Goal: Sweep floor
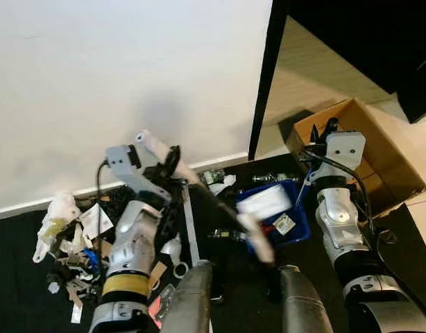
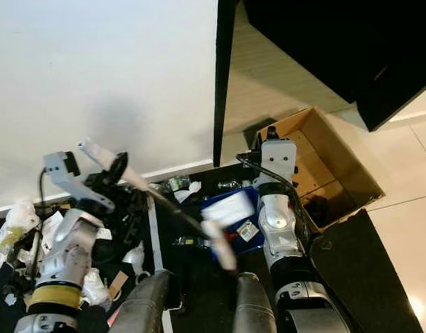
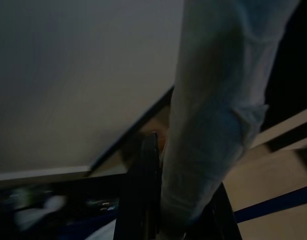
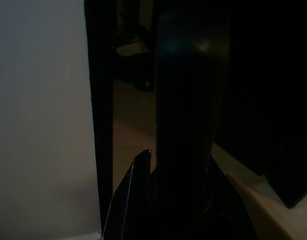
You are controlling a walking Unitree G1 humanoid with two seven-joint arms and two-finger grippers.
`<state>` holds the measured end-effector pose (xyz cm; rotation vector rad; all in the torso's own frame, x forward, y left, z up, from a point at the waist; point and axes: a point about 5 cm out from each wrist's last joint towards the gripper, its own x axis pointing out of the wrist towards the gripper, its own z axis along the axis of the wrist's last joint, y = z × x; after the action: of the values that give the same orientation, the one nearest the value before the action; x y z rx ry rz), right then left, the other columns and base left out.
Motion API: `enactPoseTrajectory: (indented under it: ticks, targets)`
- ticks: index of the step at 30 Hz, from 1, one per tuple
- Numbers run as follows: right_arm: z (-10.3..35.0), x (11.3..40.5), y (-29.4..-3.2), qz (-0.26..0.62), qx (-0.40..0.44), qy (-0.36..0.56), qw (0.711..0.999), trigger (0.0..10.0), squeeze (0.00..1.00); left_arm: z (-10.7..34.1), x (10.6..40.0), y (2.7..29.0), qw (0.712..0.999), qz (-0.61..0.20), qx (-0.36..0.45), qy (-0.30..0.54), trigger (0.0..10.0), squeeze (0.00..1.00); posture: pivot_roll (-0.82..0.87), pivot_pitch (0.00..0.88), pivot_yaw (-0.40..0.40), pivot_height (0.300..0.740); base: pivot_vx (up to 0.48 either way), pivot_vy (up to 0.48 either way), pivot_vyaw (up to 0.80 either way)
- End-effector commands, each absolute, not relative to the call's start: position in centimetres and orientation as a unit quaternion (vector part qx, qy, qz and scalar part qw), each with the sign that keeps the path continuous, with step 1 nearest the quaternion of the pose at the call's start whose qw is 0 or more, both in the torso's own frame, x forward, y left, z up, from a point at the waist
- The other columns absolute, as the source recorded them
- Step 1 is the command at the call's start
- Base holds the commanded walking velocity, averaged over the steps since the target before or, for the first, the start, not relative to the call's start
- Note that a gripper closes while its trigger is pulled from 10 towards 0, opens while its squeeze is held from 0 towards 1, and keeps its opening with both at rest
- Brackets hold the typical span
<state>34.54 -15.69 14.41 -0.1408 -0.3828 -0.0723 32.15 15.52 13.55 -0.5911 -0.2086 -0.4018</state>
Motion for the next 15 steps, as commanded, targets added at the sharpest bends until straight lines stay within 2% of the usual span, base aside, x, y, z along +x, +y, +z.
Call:
enactPoseTrajectory:
  ticks: [1, 7, 13, 15]
  targets:
    - [12.9, 34.1, -15.1, -0.023, -0.067, -0.158, 0.985, 10.0, 0.0, 13.7, 31.8, 16.2, 0.927, -0.19, -0.302, -0.111, 10.0, 0.0, 0.14, 0.401, 0.058, 0.74, 0.0, 0.0, 0.0]
    - [13.0, 34.3, -15.2, -0.025, -0.065, -0.158, 0.985, 10.0, 0.0, 16.7, 31.7, 17.2, 0.925, -0.219, -0.273, -0.149, 10.0, 0.0, 0.16, 0.382, 0.067, 0.74, 0.0, 0.0, 0.0]
    - [13.1, 34.4, -15.3, -0.032, -0.059, -0.162, 0.985, 10.0, 0.0, 18.8, 29.9, 17.9, 0.93, -0.309, -0.138, -0.144, 10.0, 0.0, 0.19, 0.357, 0.082, 0.74, 0.0, 0.0, 0.0]
    - [13.1, 34.3, -15.4, -0.035, -0.057, -0.162, 0.984, 10.0, 0.0, 19.4, 29.4, 18.2, 0.928, -0.322, -0.126, -0.142, 10.0, 0.0, 0.19, 0.347, 0.084, 0.74, 0.0, 0.0, 0.0]
